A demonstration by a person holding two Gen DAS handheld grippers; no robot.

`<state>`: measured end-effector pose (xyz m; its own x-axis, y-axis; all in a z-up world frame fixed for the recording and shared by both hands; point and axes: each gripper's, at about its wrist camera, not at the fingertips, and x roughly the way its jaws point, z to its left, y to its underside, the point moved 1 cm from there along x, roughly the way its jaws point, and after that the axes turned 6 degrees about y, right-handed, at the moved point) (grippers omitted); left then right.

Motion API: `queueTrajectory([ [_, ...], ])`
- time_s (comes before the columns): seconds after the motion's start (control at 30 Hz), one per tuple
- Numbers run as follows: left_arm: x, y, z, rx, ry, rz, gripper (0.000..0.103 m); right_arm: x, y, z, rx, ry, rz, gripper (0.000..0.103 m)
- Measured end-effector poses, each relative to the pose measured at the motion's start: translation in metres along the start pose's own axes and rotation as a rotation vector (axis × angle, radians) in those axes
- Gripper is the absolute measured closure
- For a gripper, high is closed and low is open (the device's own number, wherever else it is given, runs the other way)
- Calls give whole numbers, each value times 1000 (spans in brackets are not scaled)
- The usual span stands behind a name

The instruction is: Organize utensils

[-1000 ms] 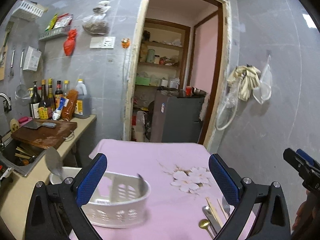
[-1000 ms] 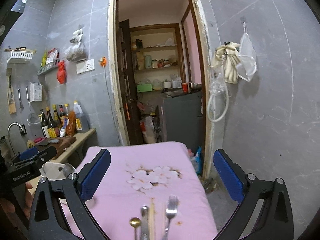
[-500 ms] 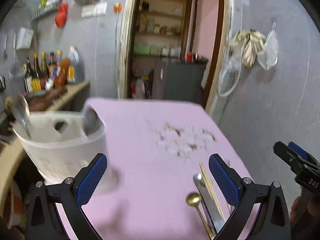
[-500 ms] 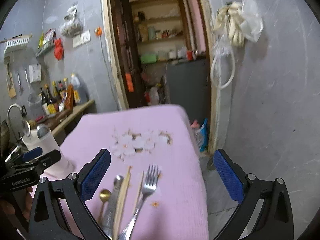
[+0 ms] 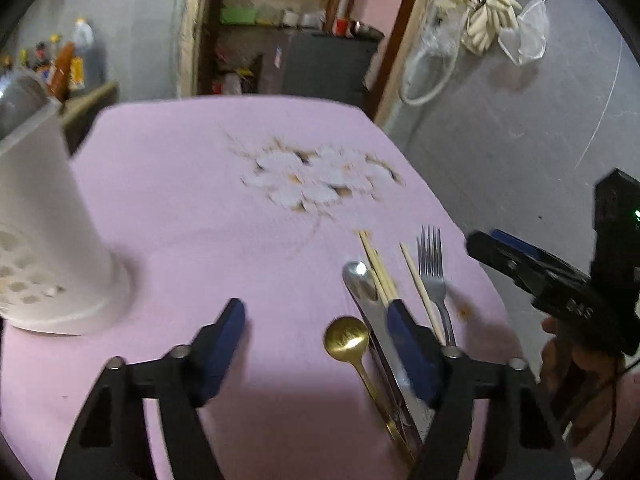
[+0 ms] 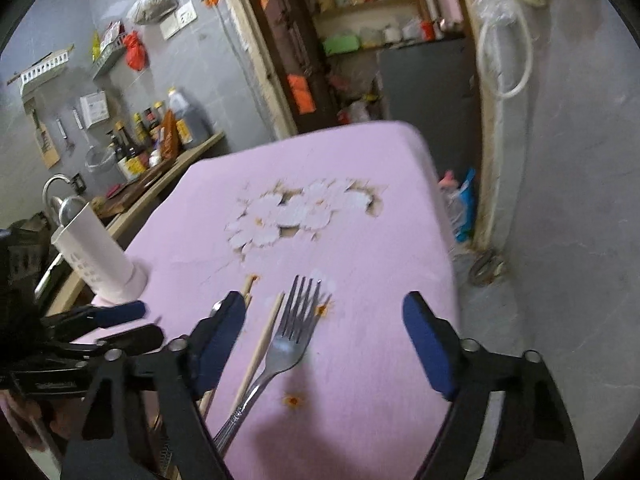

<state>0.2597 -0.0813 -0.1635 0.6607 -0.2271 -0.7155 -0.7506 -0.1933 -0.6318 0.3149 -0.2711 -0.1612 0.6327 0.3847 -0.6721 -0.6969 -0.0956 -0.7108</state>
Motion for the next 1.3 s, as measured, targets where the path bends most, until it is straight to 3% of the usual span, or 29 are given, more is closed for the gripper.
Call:
queueTrajectory([
  [0.13,13,2,6,-13,52,56,56,24,2,0,18,-76,83,47],
  [0.23,15,3,8,-18,94,60,56,35,4,0,35,-115,108,48],
  [0.4,20,2,1,24,156,90,71,44,2,-3,29,-154,119,56],
  [0.8,28,-9,0,176,246,155,73,55,-3,3,-62,-228,160,86],
  [0.97,26,-7,5,154,225,175,94,53,-2,4,-88,-225,161,90],
  [1.17,20,-2,12,64,239,189,98,49,-3,4,-79,-208,169,91],
  [1.3,14,-3,6,61,212,187,100,44,-3,7,-62,-191,162,99],
])
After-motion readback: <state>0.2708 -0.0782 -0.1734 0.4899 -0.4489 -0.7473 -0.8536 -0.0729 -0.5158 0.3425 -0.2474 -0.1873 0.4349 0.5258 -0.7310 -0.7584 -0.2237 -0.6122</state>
